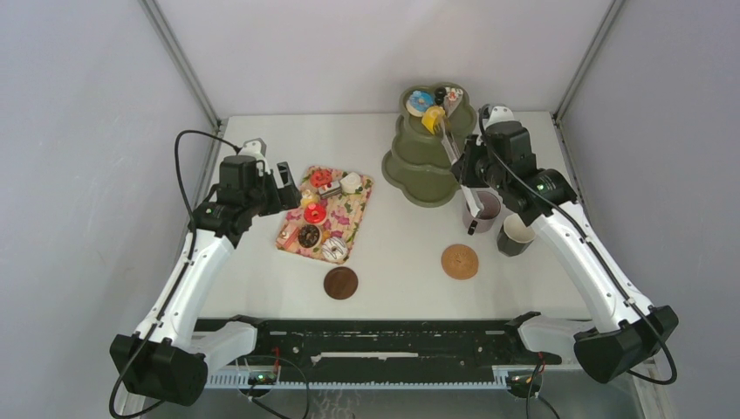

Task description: Serve the afternoon tea

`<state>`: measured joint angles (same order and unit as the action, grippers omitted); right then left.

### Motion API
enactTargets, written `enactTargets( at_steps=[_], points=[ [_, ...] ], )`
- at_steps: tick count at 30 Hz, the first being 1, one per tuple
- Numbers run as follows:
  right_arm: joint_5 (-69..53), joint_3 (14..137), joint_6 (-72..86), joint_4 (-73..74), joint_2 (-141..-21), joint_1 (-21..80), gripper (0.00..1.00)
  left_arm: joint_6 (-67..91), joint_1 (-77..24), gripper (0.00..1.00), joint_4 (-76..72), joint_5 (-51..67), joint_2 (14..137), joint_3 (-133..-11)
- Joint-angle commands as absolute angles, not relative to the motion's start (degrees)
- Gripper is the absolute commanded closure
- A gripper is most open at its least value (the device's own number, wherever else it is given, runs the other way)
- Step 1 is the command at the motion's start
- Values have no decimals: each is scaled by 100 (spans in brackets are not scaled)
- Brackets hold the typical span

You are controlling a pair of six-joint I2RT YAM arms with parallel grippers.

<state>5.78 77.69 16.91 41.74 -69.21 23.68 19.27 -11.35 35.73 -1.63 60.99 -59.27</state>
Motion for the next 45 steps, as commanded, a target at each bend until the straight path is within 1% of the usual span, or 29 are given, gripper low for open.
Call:
enactTargets(
  at_steps=[1,4,7,12,20,25,35,42,45],
  points=[
    [603,7957,1653,3914,-6845,2333,93,1798,-1154,11,3498,-272,5934,-6105],
    [569,8004,1652,3936,-6773,2340,75,1794,-1152,11,3507,-272,5932,-6091],
    [525,8069,1668,3958,-6680,2342,65,1797,-1148,11,3506,-256,5941,-6091],
    [514,8166,1679,4028,-6593,2351,58,1793,-1154,11,3506,-235,5937,-6108],
    [510,8221,1683,4068,-6421,2407,56,1802,-1157,11,3504,-188,5942,-6117],
    [583,8279,1646,4124,-6376,2421,52,1802,-1147,11,3498,-160,5960,-6116],
    [626,8266,1652,4098,-6489,2428,52,1785,-1144,11,3502,-161,5942,-6135],
    [565,8264,1635,4105,-6592,2435,57,1784,-1154,11,3503,-144,5986,-6135],
    [569,8241,1626,4096,-6647,2438,63,1789,-1147,11,3500,-158,6003,-6148]
  ],
)
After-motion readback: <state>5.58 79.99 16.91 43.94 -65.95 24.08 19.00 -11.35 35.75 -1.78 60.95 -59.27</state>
